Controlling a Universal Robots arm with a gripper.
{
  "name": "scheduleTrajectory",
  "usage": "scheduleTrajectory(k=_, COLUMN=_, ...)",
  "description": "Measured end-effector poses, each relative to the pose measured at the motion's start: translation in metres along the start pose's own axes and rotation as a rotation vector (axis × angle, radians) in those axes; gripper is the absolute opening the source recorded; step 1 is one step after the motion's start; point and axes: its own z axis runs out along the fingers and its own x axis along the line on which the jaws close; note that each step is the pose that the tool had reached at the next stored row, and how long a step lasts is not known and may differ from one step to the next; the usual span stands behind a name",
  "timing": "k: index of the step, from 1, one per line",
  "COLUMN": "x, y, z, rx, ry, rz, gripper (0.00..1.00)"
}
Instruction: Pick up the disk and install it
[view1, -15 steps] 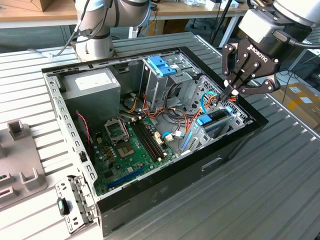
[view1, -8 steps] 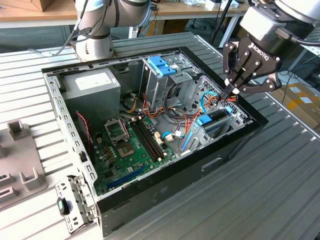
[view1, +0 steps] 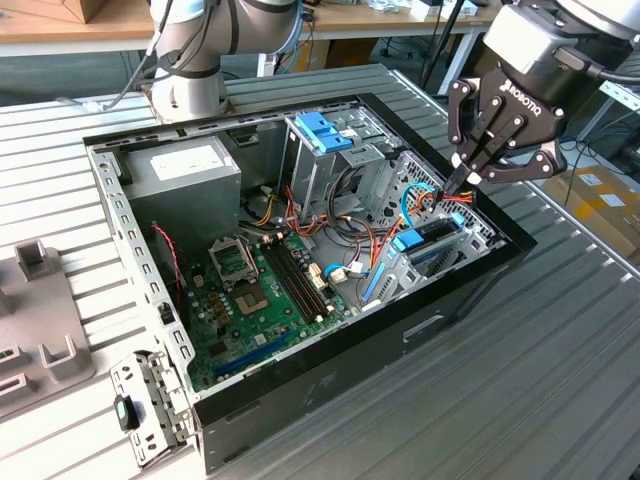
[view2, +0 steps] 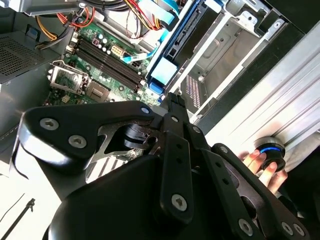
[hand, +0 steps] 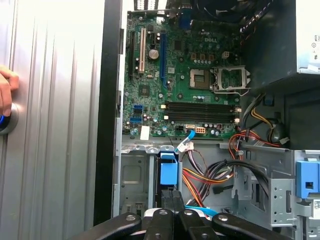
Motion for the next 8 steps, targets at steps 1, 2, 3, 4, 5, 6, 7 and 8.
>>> scheduleTrajectory(k=1, x=0.0, y=0.0001, z=-0.0006, rx=0.0, ry=0.0, rz=0.0, gripper=0.11)
scheduleTrajectory(k=2, x=-0.0001, y=0.0001, z=-0.0012, rx=0.0, ry=0.0001, rz=0.0, gripper=0.11)
scheduleTrajectory(k=3, x=-0.0001, y=0.0002, z=-0.0018, rx=0.0, ry=0.0, rz=0.0, gripper=0.11)
scheduleTrajectory(k=4, x=-0.0002, y=0.0002, z=-0.0026, rx=0.0, ry=0.0, rz=0.0, gripper=0.11)
scheduleTrajectory(k=5, x=-0.0003, y=0.0003, z=-0.0037, rx=0.0, ry=0.0, rz=0.0, gripper=0.11)
scheduleTrajectory(k=6, x=-0.0004, y=0.0004, z=-0.0048, rx=0.0, ry=-0.0001, rz=0.0, gripper=0.11)
scheduleTrajectory(k=7, x=-0.0004, y=0.0004, z=-0.0056, rx=0.0, ry=0.0, rz=0.0, gripper=0.11)
scheduleTrajectory(k=8, x=-0.0005, y=0.0005, z=-0.0062, rx=0.0, ry=0.0, rz=0.0, gripper=0.11)
